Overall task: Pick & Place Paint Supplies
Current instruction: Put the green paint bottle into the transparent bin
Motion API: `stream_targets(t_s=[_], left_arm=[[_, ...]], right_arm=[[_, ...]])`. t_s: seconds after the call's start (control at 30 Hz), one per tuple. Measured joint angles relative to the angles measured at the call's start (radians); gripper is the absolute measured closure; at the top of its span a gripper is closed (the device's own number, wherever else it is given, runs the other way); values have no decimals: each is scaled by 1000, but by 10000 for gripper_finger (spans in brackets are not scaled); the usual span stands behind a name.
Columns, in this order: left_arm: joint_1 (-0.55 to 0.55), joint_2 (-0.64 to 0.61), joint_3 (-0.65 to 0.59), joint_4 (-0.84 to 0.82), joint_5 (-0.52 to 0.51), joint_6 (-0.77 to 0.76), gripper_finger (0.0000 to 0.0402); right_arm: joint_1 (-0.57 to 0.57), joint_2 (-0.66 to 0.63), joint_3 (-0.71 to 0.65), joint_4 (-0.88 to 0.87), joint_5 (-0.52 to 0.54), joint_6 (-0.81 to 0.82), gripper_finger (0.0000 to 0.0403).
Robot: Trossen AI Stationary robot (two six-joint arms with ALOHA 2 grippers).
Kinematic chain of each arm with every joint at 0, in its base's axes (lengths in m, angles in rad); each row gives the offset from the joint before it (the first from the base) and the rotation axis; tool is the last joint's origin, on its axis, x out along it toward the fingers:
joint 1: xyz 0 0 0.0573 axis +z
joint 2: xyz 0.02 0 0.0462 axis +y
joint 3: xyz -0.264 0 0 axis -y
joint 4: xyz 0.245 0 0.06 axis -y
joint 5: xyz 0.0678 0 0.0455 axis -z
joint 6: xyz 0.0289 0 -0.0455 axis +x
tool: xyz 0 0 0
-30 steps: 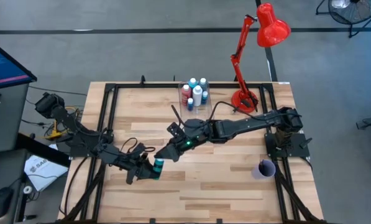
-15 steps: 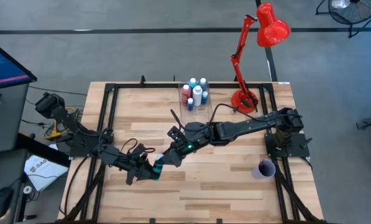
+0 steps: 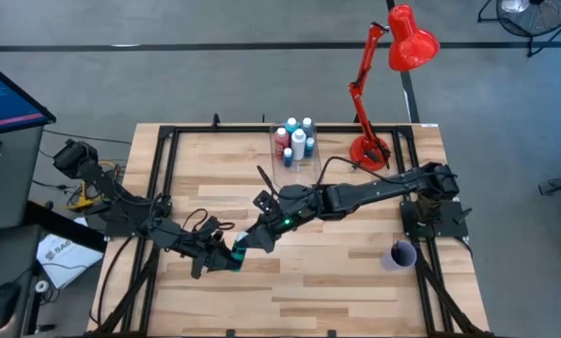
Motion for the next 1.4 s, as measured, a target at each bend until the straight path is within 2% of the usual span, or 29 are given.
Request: stream_targets(t_s=[0.7,0.9,1.17,1.4], left_arm=[[11,-1,0,26,-38,2,285],[11,-2,0,27,-38,3,285],[11,-2,0,25,-36,2,285],[11,-2,0,23,-31,2,276]], right_arm=[[-1,1,0,-4,23,-14,194],[-1,1,0,-5,24,-14,217],[-2,1,0,-18,24,-15,270],[-2,1,0,-29,24,-15,271]])
